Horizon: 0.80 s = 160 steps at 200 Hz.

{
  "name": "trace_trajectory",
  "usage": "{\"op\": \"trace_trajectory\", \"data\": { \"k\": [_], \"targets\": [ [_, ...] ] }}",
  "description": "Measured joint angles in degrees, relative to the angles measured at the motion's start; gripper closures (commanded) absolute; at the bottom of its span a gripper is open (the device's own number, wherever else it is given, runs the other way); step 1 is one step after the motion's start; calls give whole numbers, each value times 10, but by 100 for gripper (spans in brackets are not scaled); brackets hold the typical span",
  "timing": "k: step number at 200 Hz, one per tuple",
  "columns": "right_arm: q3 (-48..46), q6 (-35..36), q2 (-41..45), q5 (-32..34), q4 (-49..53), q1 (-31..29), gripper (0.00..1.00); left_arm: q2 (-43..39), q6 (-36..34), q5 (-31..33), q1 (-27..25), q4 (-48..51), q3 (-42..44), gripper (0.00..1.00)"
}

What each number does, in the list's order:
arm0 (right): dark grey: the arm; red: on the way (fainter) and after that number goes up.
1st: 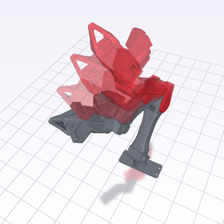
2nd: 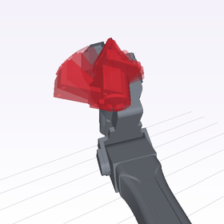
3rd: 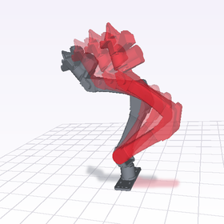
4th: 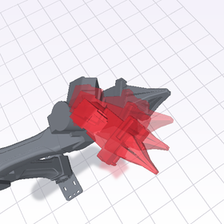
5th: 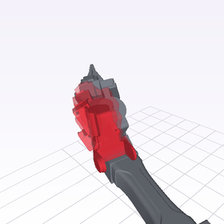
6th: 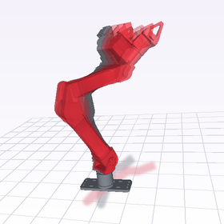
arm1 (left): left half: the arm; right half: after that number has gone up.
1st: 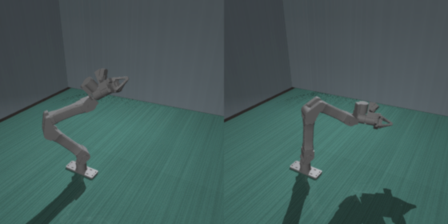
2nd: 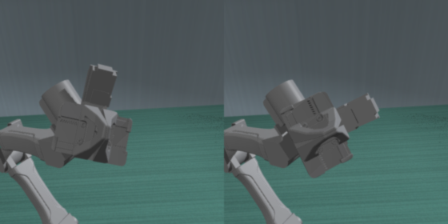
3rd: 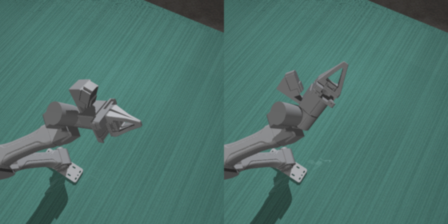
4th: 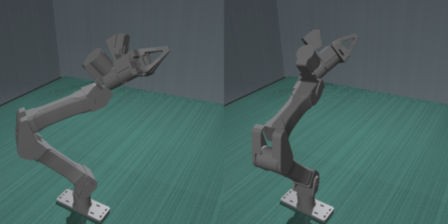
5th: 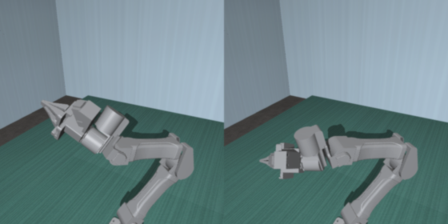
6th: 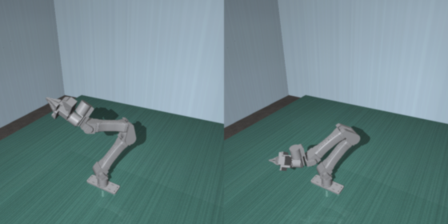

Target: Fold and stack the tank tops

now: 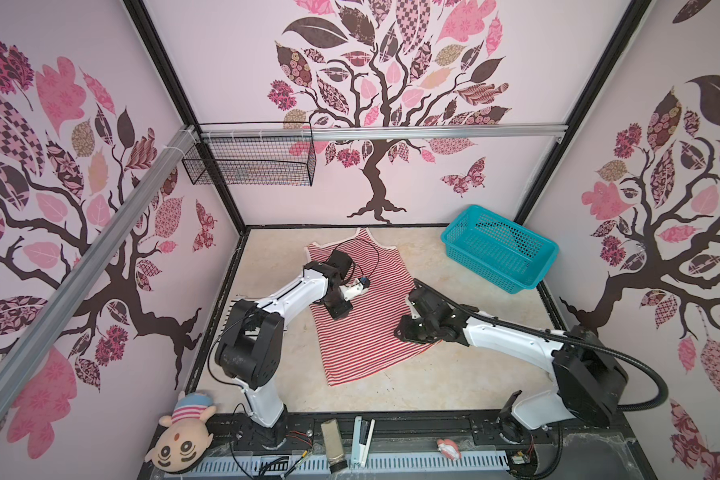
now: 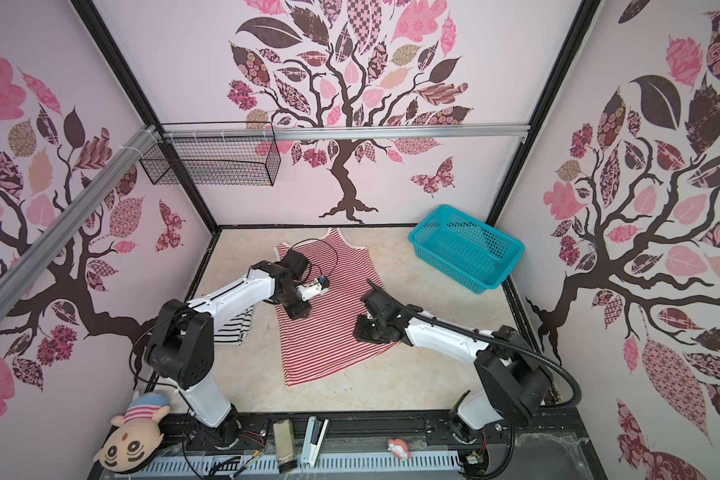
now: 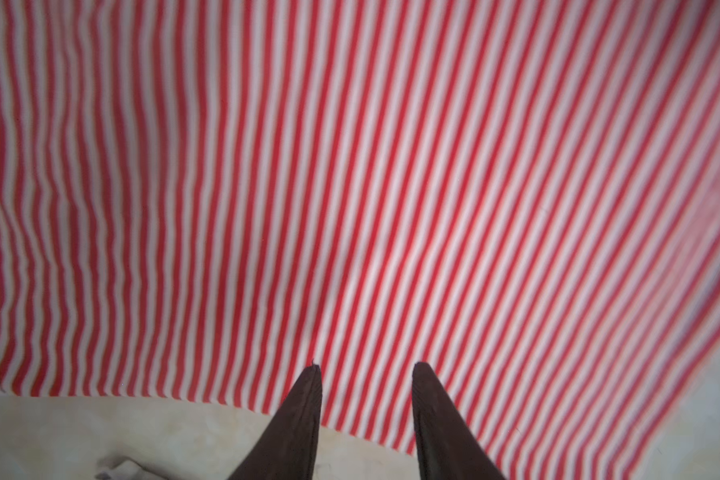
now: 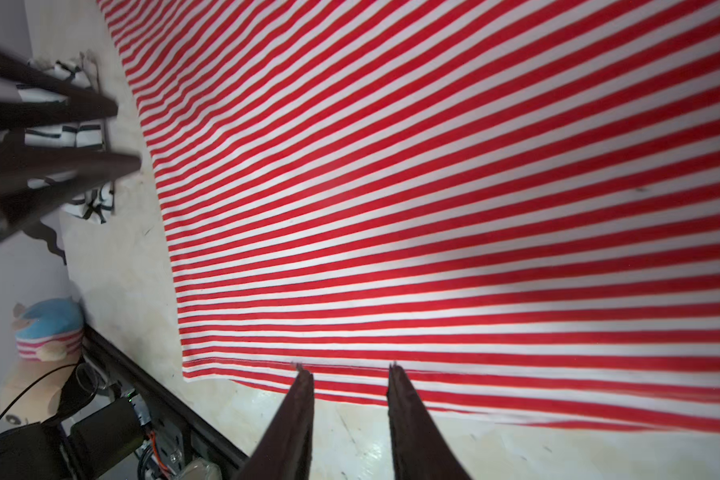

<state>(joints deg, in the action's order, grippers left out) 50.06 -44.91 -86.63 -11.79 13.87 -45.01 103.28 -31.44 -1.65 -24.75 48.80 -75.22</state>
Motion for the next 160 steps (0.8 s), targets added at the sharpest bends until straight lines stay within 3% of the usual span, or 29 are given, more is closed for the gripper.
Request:
{"op": "trace_trajectory", "data": {
  "k": [36,68,109,160],
  "targets": [
    [37,-24,-96,-15,-43,-53,64,106,47,62,30,-48,-75,60],
    [35,-37,-116,-20,-64,-75,62,165,65,78,67,-60,-135,61],
    [-3,-48,-105,-3,-78,-75,55,167,63,76,76,-58,-128,62],
    [-72,-41,-33,11,-54,-34,52,96,44,73,35,-65,-17,63]
  ]
}}
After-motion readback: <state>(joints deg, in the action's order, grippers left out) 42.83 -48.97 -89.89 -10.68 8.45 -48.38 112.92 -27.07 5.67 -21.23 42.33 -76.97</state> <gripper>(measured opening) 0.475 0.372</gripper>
